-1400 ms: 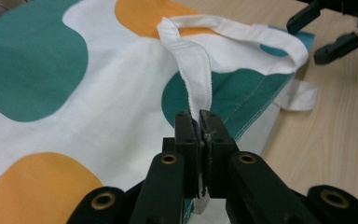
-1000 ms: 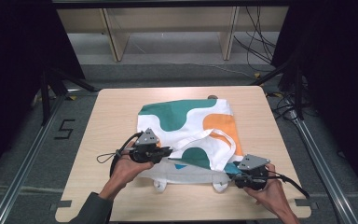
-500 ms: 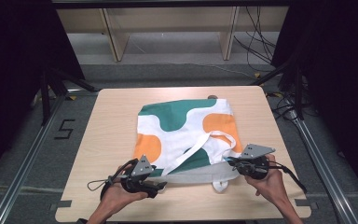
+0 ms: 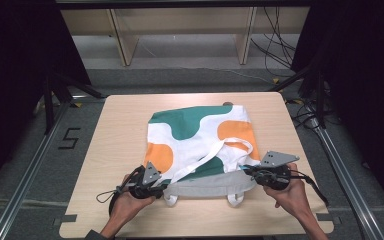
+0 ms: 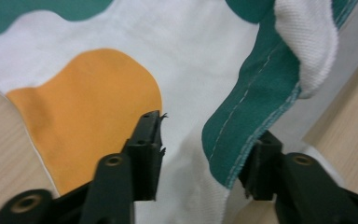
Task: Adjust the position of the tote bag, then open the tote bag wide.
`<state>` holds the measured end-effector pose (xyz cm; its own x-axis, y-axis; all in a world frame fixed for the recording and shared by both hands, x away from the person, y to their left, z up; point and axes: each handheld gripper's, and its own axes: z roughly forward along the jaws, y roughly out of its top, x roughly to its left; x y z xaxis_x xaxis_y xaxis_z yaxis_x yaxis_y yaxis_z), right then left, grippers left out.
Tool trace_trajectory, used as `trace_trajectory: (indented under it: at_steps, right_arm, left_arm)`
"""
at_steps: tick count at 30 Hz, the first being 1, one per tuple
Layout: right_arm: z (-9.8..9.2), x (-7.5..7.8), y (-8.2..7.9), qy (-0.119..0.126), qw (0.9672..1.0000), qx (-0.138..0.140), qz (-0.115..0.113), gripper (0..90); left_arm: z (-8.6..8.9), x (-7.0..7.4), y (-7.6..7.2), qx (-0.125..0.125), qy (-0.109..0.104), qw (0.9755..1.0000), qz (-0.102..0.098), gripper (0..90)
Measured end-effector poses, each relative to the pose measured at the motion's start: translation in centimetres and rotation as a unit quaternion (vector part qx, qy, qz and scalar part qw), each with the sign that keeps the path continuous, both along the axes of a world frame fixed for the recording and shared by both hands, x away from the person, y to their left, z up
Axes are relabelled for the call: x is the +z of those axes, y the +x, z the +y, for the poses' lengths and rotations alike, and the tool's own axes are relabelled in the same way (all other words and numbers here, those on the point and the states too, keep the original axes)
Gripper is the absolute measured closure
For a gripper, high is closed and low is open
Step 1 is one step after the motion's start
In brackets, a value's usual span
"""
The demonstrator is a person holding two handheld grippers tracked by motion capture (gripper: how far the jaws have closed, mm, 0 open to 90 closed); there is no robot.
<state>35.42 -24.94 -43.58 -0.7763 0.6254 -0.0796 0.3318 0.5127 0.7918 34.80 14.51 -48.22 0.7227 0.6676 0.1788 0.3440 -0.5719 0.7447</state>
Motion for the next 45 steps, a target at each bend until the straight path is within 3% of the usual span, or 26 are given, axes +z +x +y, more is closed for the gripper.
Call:
trace_trajectory:
  at_steps: [1, 2, 3, 4, 5, 6, 8, 9, 16, 21, 23, 26, 28, 29, 30, 33, 34, 35, 36, 37, 39, 43, 45]
  right_arm:
    - [0.0, 0.2, 0.0, 0.001, 1.0000, -0.002, 0.002, 88.1]
    - [0.1, 0.2, 0.0, 0.009, 1.0000, -0.002, 0.001, 88.1]
    - [0.2, 0.3, -0.1, 0.009, 1.0000, -0.002, 0.004, 88.1]
    - [0.2, 0.4, 0.0, 0.004, 1.0000, 0.001, -0.005, 88.2]
    - [0.3, 0.5, 0.0, 0.007, 1.0000, 0.002, -0.004, 88.1]
    - [0.4, 0.5, -0.1, 0.009, 0.9999, 0.008, -0.001, 88.2]
    - [0.4, 0.8, -0.2, 0.009, 0.9999, 0.008, -0.007, 88.2]
    - [0.3, 1.1, -0.4, 0.016, 0.9999, 0.004, 0.000, 88.2]
    - [-0.8, 3.3, -1.4, 0.049, 0.9987, 0.013, -0.006, 88.2]
    - [-1.5, 5.0, -1.9, 0.057, 0.9981, 0.022, -0.009, 88.2]
    - [-1.6, 5.9, -2.2, 0.061, 0.9980, 0.016, 0.003, 88.2]
    - [-1.6, 7.4, -2.0, 0.065, 0.9973, 0.019, -0.028, 88.2]
    - [-1.6, 8.6, -1.9, 0.067, 0.9969, 0.020, -0.035, 88.2]
    - [-1.6, 9.1, -1.8, 0.067, 0.9968, 0.020, -0.038, 88.2]
    - [-1.5, 9.7, -1.7, 0.069, 0.9966, 0.022, -0.040, 88.2]
    - [-1.5, 11.4, -0.8, 0.071, 0.9962, 0.022, -0.044, 88.2]
    - [-1.5, 11.8, -0.2, 0.072, 0.9957, 0.024, -0.052, 88.2]
    - [-1.3, 12.2, 0.3, 0.072, 0.9959, 0.019, -0.052, 88.2]
    - [-1.3, 12.8, 0.8, 0.064, 0.9967, 0.018, -0.047, 88.2]
    - [-1.2, 13.1, 1.3, 0.065, 0.9965, 0.015, -0.051, 88.2]
    - [-1.0, 13.9, 2.3, 0.071, 0.9962, 0.012, -0.049, 88.2]
    - [-0.9, 15.2, 3.2, 0.072, 0.9959, 0.015, -0.053, 88.2]
    - [-0.7, 16.4, 3.1, 0.068, 0.9950, 0.017, -0.071, 88.2]
  left_arm:
    - [0.0, 0.1, 0.0, -0.002, -0.010, 0.9999, -0.010, 66.0]
    - [0.1, 0.3, 0.1, -0.001, -0.015, 0.9999, -0.004, 70.0]
    - [0.1, 0.3, 0.1, 0.004, -0.037, 0.9993, -0.003, 75.6]
    - [0.1, 0.3, 0.1, 0.004, -0.037, 0.9993, -0.003, 81.4]
    - [0.5, 1.0, 0.2, -0.004, -0.007, 0.9997, -0.022, 85.3]
    - [0.5, 1.0, 0.2, -0.004, -0.007, 0.9997, -0.022, 86.4]
    - [0.6, 2.4, -0.3, -0.012, 0.002, 0.9995, -0.029, 86.8]
    - [0.7, 2.9, -0.5, -0.018, -0.005, 0.9994, -0.029, 86.9]
    - [0.8, 7.0, -1.6, -0.044, -0.030, 0.9983, -0.023, 86.9]
    - [0.6, 9.7, -2.0, -0.056, -0.045, 0.9972, -0.018, 86.8]
    - [0.6, 10.9, -2.0, -0.066, -0.044, 0.9966, -0.020, 86.8]
    - [0.7, 12.7, -1.9, -0.072, -0.052, 0.9959, -0.019, 86.8]
    - [0.9, 13.3, -1.7, -0.073, -0.057, 0.9956, -0.016, 86.8]
    - [1.0, 14.3, -1.4, -0.069, -0.076, 0.9947, -0.011, 86.8]
    - [1.0, 14.3, -1.4, -0.069, -0.076, 0.9947, -0.011, 86.7]
    - [1.4, 16.0, -0.1, -0.075, -0.091, 0.9930, -0.007, 86.6]
    - [1.4, 16.0, -0.1, -0.075, -0.091, 0.9930, -0.007, 86.6]
    - [1.6, 16.6, 1.3, -0.069, -0.106, 0.9919, 0.005, 86.6]
    - [1.6, 16.6, 1.3, -0.069, -0.106, 0.9919, 0.005, 86.7]
    - [1.7, 17.0, 2.7, -0.062, -0.133, 0.9891, 0.014, 86.6]
    - [2.0, 17.5, 3.8, -0.062, -0.154, 0.9857, 0.028, 86.6]
    - [2.2, 18.7, 4.3, -0.060, -0.153, 0.9863, 0.021, 86.6]
    - [2.4, 19.6, 3.7, -0.064, -0.147, 0.9871, 0.012, 86.7]
